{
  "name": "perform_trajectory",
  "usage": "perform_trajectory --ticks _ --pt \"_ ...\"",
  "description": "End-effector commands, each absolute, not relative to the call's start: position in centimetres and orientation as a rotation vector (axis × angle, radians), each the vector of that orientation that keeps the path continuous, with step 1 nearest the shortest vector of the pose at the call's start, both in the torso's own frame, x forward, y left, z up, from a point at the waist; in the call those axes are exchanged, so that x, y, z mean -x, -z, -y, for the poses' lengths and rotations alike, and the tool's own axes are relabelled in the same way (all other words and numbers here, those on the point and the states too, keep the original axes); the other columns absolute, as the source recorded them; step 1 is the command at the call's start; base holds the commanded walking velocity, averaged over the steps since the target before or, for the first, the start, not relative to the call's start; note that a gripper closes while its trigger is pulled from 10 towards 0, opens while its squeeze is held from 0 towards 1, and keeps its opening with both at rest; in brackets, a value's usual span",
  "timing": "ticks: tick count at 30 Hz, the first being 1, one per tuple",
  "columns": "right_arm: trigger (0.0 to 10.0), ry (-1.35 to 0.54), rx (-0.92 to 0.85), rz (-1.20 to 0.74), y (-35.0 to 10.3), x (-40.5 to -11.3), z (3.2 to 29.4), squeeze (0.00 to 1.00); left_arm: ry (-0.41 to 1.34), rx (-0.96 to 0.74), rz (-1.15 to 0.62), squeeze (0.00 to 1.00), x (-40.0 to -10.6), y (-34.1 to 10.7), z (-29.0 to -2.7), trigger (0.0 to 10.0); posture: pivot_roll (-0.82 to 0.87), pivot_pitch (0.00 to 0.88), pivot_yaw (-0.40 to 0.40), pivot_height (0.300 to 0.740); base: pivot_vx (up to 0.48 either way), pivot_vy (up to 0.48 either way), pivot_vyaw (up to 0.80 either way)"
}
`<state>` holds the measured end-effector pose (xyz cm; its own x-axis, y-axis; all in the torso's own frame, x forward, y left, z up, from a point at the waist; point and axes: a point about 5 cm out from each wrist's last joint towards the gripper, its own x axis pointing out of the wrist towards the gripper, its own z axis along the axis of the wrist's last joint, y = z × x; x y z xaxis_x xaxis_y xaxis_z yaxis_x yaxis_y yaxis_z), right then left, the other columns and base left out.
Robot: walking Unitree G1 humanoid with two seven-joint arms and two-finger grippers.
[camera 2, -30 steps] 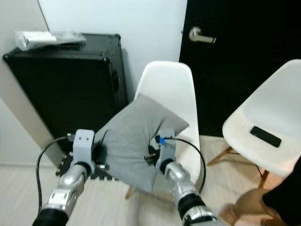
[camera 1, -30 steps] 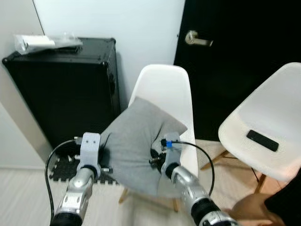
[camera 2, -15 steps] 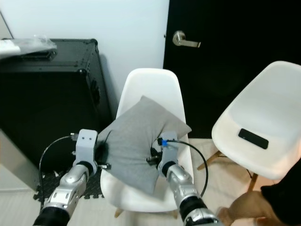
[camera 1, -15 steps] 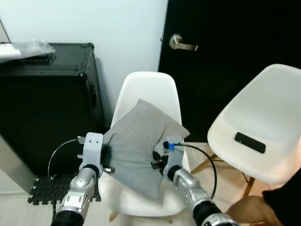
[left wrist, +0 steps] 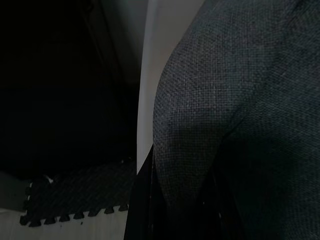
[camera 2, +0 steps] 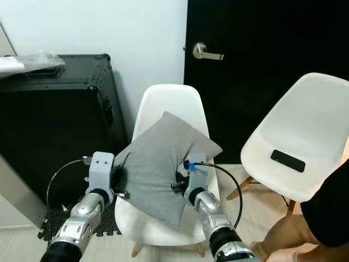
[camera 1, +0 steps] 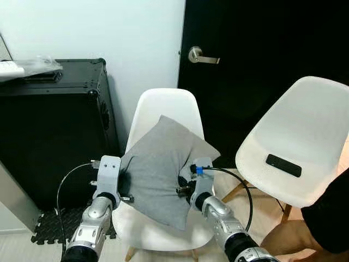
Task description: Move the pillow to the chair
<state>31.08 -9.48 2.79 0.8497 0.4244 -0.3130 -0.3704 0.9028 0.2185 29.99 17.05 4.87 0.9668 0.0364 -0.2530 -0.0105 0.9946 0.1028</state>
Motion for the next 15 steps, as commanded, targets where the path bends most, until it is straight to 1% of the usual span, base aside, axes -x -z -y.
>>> perform_trajectory --ticks 1,4,6,9,15 --pt "10.0 -0.441 -0.117 -0.403 -2.2 -30.7 9.8 0.0 -0.102 -0.135 -0.201 0.0 -30.2 -5.7 -18.5 10.0 0.01 0.057 -0.065 0.74 0.0 0.0 0.0" --pt "10.0 -0.45 -0.107 -0.404 -2.3 -30.8 9.6 0.0 -0.085 -0.162 -0.216 0.0 -30.1 -5.3 -18.5 10.0 0.02 0.061 -0.075 0.732 0.0 0.0 0.0" --pt "10.0 -0.469 -0.117 -0.385 -2.6 -31.0 9.3 0.0 -0.058 -0.204 -0.253 0.0 -29.7 -4.3 -18.7 10.0 0.01 0.062 -0.078 0.717 0.0 0.0 0.0" --pt "10.0 -0.479 -0.1 -0.381 -2.8 -31.2 9.1 0.0 -0.052 -0.218 -0.252 0.0 -29.7 -4.3 -18.9 10.0 0.01 0.062 -0.076 0.707 0.0 0.0 0.0" --pt "10.0 -0.489 -0.082 -0.377 -3.2 -31.6 8.6 0.0 -0.123 -0.258 -0.273 0.0 -30.0 -4.5 -20.6 10.0 0.02 0.047 -0.081 0.677 0.0 0.0 0.0"
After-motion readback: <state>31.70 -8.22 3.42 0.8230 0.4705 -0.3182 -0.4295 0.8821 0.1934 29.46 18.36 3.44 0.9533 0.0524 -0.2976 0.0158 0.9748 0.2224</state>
